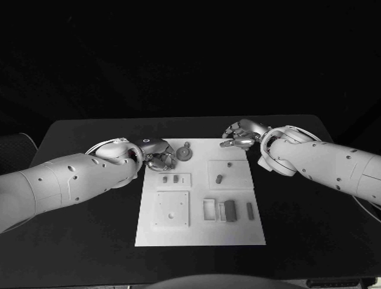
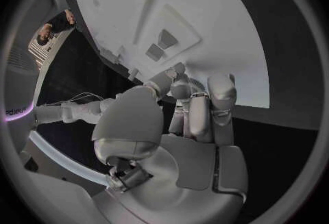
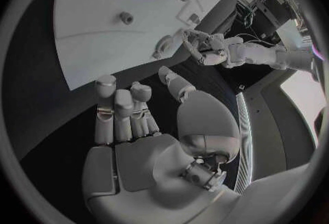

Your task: Assemble the parts on the task board

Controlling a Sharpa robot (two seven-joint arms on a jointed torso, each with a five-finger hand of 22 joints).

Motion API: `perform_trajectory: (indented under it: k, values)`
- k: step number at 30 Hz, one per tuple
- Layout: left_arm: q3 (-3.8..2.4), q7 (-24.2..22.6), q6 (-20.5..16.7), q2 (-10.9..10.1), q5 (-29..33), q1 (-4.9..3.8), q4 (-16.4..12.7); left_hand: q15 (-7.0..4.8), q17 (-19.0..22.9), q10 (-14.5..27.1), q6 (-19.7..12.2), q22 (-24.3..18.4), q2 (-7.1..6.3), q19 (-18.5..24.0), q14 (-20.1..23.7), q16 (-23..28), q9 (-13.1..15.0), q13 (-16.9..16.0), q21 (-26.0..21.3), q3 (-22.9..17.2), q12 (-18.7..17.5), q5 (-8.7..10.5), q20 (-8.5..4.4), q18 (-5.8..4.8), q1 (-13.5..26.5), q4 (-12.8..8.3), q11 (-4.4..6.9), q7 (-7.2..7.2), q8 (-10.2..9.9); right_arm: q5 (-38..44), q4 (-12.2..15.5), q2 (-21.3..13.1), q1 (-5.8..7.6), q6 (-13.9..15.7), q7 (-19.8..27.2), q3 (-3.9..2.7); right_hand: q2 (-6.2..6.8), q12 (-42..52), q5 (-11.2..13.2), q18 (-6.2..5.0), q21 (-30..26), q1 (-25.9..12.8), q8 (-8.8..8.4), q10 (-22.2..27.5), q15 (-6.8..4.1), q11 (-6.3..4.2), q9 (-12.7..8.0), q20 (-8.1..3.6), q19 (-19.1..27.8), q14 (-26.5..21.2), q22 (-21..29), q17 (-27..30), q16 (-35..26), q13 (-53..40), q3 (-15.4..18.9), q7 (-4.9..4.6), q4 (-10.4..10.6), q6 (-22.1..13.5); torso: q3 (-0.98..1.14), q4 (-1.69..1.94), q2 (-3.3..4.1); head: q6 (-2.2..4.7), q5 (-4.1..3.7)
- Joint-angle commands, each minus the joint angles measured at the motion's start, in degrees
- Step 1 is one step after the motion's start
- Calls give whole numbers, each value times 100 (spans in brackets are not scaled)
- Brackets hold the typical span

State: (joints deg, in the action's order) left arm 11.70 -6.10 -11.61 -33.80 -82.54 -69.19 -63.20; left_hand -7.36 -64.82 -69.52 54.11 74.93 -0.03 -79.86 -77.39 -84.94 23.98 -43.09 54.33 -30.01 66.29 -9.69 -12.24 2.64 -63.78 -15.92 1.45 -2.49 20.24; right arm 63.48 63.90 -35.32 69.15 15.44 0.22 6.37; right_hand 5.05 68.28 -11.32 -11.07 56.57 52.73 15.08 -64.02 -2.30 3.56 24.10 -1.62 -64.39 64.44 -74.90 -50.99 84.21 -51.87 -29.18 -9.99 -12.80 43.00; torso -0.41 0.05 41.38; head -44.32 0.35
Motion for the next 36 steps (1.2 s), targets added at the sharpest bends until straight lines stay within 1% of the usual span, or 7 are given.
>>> perform_trajectory:
  k: [1, 17, 20, 25, 31, 33, 36]
  values:
    - [1, 3, 88, 29, -35, -3, 3, -11, -3, -14, 292, 59, -39, -19, -34, 26, 6, 10, 11, -7, -22, 34, -28, 601, 13, 26, -9, -267, 9, 41, 4, 5, -1, -44, 26, -1, -23, 32, -28, -393, -15, -45, 21, 12, -21, 9, -9, -47, 4, 33, -67, 7, 34, 9, -6, -26, 7, -2, 0, 0, 2, -3, -7]
    - [11, 6, 101, 34, -43, -3, 3, -10, 2, -15, 293, 57, -38, -19, -31, 31, 11, 11, 9, -9, -25, 34, -29, 600, 10, 27, -9, -267, 4, 41, 9, 0, -1, -38, 22, -1, -23, 32, -28, -393, -15, -47, 22, 12, -21, 9, -9, -47, 3, 33, -67, 7, 34, 10, -6, -26, 7, -3, -1, 2, 1, -11, -10]
    - [11, 22, 137, 31, -63, -3, 11, -11, -4, -16, 292, 56, -43, -19, -34, 30, 12, 11, 9, -9, -25, 33, -29, 600, 7, 24, -8, -267, 3, 41, 8, 0, -1, -35, 23, -1, -23, 33, -28, -393, -15, -47, 22, 12, -21, 9, -9, -47, 3, 33, -67, 7, 34, 10, -6, -26, 7, -3, 0, 3, 1, -12, -9]
    - [12, 101, 298, 39, -95, -3, 30, -8, 4, -17, 272, 55, -72, -19, -29, 36, 11, 13, 8, -3, -29, 37, -30, 599, 5, 13, -13, -271, -13, 41, 11, -1, -1, -29, 23, -1, -23, 33, -28, -393, -15, -47, 22, 12, -21, 9, -10, -47, 3, 33, -67, 7, 34, 11, -6, -26, 7, -3, -2, 3, 1, -12, -12]
    - [15, 98, 295, 39, -59, -3, 41, 39, 34, -21, 64, 49, -162, -14, -13, 63, -32, 23, 0, 46, -43, 58, -23, 597, 19, -14, -67, -330, -154, 41, 12, -3, -1, -27, 23, -1, -22, 33, -28, -393, -15, -48, 22, 12, -21, 9, -10, -47, 3, 33, -67, 7, 34, 11, -6, -26, 7, -3, -3, 3, 1, -12, -14]
    - [15, 63, 285, 36, 25, -3, 55, 69, 57, -26, -209, 45, -207, -17, -3, 76, -99, 25, -3, 113, -44, 66, -7, 599, 57, -26, -98, -361, -315, 41, 14, -5, -1, -27, 20, -1, -22, 33, -28, -393, -15, -48, 22, 12, -21, 9, -10, -47, 3, 33, -67, 8, 34, 11, -6, -26, 8, -3, -2, 4, 2, -16, -14]
    - [15, 48, 275, 29, 48, -4, 66, 63, 66, -27, -496, 41, -284, -20, -2, 89, -162, 25, -9, 289, -41, 90, -2, 622, 111, -56, -89, -351, -471, 41, 12, -5, -1, -25, 20, -1, -22, 33, -28, -393, -16, -48, 22, 12, -21, 10, -10, -47, 3, 33, -66, 8, 34, 11, -6, -26, 8, -4, 0, 3, 1, -15, -15]
